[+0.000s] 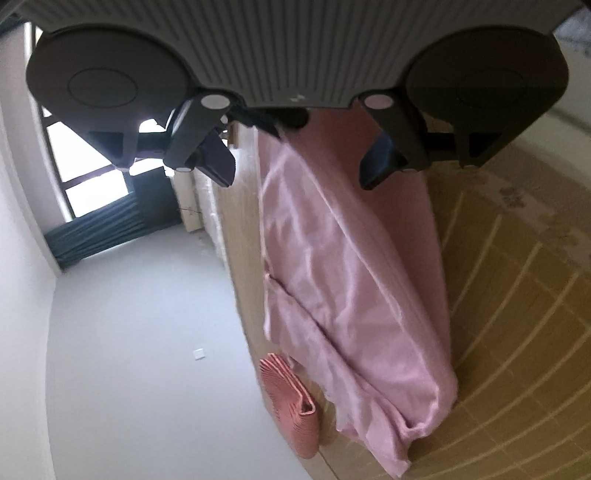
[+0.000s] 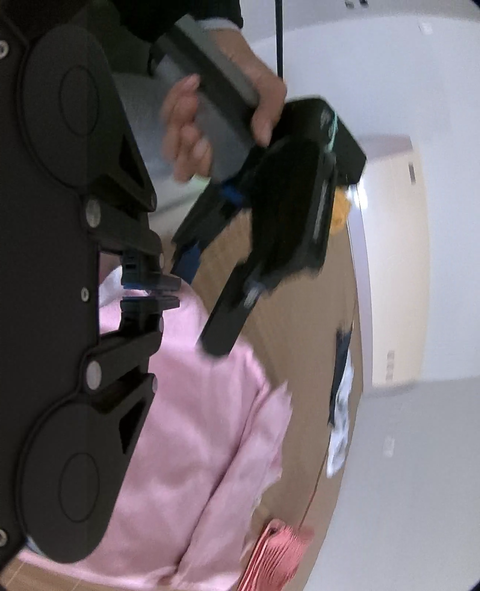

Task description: Fold clothes

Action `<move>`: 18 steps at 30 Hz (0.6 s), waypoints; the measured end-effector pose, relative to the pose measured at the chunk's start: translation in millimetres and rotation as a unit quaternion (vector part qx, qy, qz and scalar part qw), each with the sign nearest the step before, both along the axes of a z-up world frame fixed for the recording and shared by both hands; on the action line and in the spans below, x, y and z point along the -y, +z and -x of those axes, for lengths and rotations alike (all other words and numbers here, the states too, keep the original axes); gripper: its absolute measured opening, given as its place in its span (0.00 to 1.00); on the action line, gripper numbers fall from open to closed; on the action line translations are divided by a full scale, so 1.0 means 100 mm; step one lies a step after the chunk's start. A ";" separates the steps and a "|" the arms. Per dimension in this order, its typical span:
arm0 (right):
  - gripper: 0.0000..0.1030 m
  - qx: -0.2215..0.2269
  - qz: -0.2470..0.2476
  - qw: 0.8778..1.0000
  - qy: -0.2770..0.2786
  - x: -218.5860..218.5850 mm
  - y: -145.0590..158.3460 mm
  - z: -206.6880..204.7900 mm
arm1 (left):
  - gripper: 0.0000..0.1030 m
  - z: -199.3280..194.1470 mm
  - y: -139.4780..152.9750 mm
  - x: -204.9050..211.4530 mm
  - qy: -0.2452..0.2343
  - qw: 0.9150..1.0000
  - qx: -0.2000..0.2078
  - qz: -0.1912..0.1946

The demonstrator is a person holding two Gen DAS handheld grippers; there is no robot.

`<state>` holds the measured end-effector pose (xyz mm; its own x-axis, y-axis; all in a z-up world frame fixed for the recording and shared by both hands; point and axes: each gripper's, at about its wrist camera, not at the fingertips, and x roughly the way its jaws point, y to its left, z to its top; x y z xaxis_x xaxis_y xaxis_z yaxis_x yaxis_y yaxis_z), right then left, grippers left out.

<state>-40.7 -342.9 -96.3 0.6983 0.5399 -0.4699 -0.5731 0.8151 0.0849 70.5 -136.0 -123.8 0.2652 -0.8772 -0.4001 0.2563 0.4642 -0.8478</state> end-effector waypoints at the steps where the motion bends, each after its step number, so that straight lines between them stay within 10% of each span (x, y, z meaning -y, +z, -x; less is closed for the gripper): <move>1: 0.04 0.001 0.001 1.000 0.012 -0.08 0.00 -0.01 | 0.63 0.01 0.01 -0.05 0.009 1.000 0.003 -0.013; 3: 0.11 0.003 0.006 0.999 0.031 -0.18 0.01 0.00 | 0.20 0.03 0.03 -0.17 0.027 0.999 0.011 -0.040; 8: 0.40 -0.014 -0.016 1.000 0.004 0.12 0.03 0.01 | 0.18 0.00 0.07 -0.57 0.057 0.993 0.027 -0.095; 13: 0.45 -0.050 -0.005 0.993 -0.111 0.58 -0.07 -0.03 | 0.18 -0.04 -0.06 -0.86 0.096 0.977 0.008 -0.190; 18: 0.57 -0.093 0.013 0.969 -0.229 1.02 -0.22 0.00 | 0.22 -0.03 -0.08 -1.06 0.121 0.979 0.005 -0.163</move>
